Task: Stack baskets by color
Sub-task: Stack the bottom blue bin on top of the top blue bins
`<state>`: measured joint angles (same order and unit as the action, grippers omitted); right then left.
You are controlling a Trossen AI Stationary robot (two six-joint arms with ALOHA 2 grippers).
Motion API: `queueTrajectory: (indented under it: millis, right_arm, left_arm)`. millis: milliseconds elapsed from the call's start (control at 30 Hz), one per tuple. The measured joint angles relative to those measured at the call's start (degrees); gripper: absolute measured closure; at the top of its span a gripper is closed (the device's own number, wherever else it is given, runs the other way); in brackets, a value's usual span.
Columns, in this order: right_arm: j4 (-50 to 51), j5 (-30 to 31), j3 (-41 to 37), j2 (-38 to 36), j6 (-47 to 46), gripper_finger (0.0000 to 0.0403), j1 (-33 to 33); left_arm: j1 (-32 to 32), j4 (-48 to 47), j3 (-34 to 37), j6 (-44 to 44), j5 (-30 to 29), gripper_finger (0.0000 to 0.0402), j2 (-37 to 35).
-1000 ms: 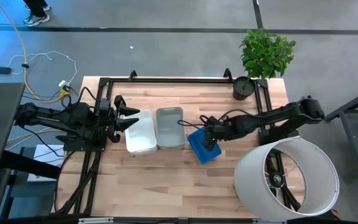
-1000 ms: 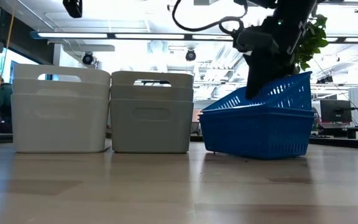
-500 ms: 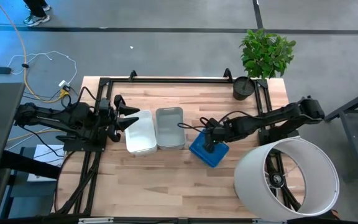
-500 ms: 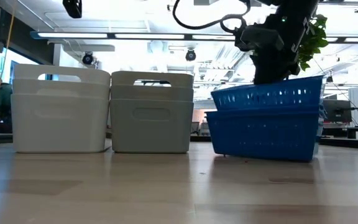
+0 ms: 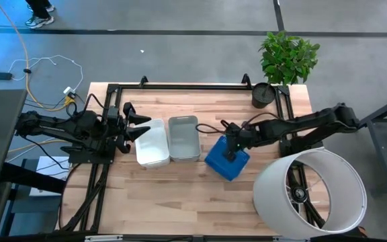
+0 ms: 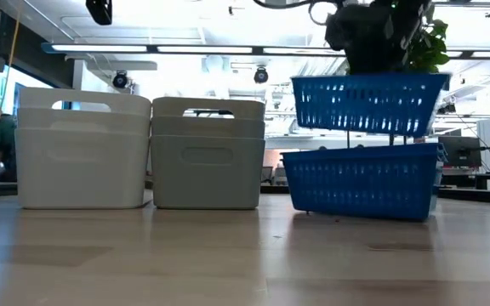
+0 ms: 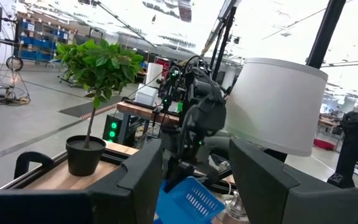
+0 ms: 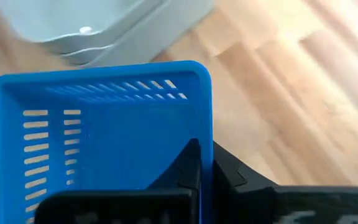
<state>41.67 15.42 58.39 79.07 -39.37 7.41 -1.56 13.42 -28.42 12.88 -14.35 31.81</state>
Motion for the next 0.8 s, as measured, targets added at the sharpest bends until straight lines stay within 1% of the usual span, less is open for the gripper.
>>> queueTrajectory:
  millis: [133,200,267,467,800]
  right_arm:
    - [-3.3,-8.7,-0.5,-0.1,3.5,0.0402,-1.5]
    - [-7.0,-11.3,-2.3,0.2,3.6,0.0403,-2.2]
    - [-7.5,-12.8,-3.9,0.3,2.7,0.0403,-3.0]
    - [-7.7,-12.8,-5.7,0.3,0.5,0.0403,-4.3]
    - [-6.9,-12.6,-5.8,0.8,-1.0,0.0403,-5.3]
  left_arm:
    - [0.0,-0.1,0.0,0.0,0.0,0.0228,0.0]
    - [0.0,-0.1,0.0,0.0,0.0,0.0228,0.0]
    - [0.0,-0.1,0.0,0.0,0.0,0.0228,0.0]
    - [0.0,-0.1,0.0,0.0,0.0,0.0228,0.0]
    - [0.0,-0.1,0.0,-1.6,0.0,0.0228,0.0]
